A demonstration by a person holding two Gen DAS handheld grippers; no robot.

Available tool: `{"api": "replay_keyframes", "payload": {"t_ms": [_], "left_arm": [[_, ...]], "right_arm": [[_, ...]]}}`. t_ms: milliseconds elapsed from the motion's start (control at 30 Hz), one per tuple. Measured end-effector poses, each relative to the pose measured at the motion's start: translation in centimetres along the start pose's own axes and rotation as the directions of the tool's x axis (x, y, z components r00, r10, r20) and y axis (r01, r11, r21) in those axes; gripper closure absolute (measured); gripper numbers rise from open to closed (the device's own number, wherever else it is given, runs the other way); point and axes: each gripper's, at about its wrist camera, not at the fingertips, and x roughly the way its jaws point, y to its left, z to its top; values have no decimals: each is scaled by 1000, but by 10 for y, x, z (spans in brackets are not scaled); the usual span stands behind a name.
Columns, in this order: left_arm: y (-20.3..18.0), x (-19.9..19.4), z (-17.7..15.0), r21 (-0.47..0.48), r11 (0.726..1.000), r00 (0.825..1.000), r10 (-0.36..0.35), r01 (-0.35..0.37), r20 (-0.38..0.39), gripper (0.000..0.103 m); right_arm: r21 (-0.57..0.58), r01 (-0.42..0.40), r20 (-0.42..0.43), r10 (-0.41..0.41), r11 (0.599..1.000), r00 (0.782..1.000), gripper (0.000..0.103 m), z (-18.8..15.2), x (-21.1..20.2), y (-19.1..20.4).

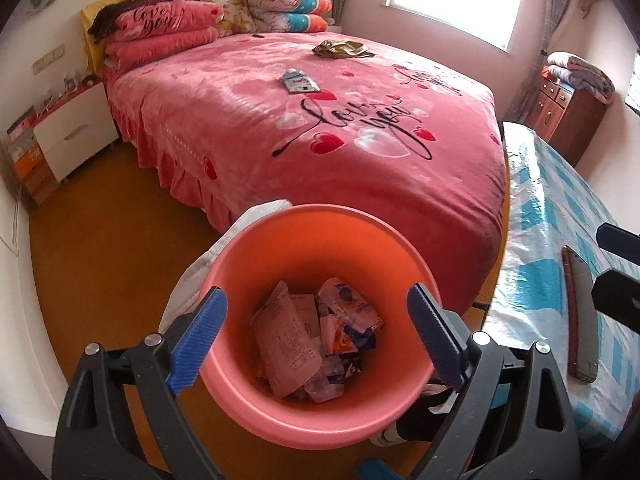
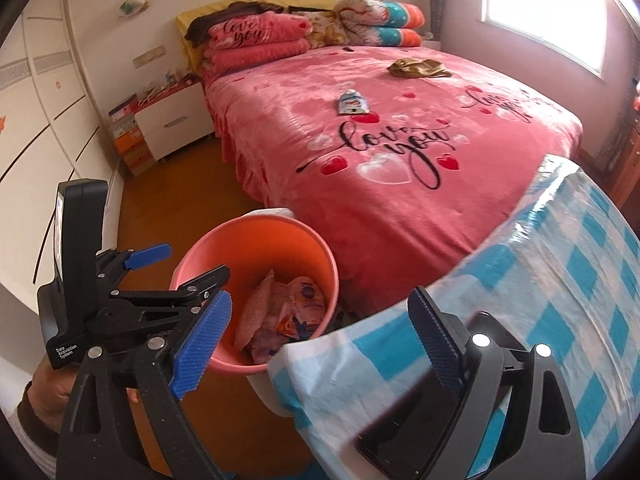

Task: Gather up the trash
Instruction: 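Return both tools from the bucket to the table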

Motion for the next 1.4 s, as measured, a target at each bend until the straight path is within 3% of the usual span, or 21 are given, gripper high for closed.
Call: {"api": "replay_keyframes", "payload": {"t_ms": [233, 833, 1400], "left_arm": [[-29, -17, 7, 75, 997, 999, 24, -28, 47, 10], [-111, -65, 13, 245, 969, 987, -19, -21, 159, 6], [-209, -93, -9, 405, 911, 971, -160, 77, 175, 4]], "right_arm": [[40, 47, 44, -49, 998, 998, 14, -11, -28, -21], [165, 177, 120, -198, 970, 973, 10, -53, -86, -80], [322, 326, 141, -386, 889, 912, 10, -117, -154, -142]]}}
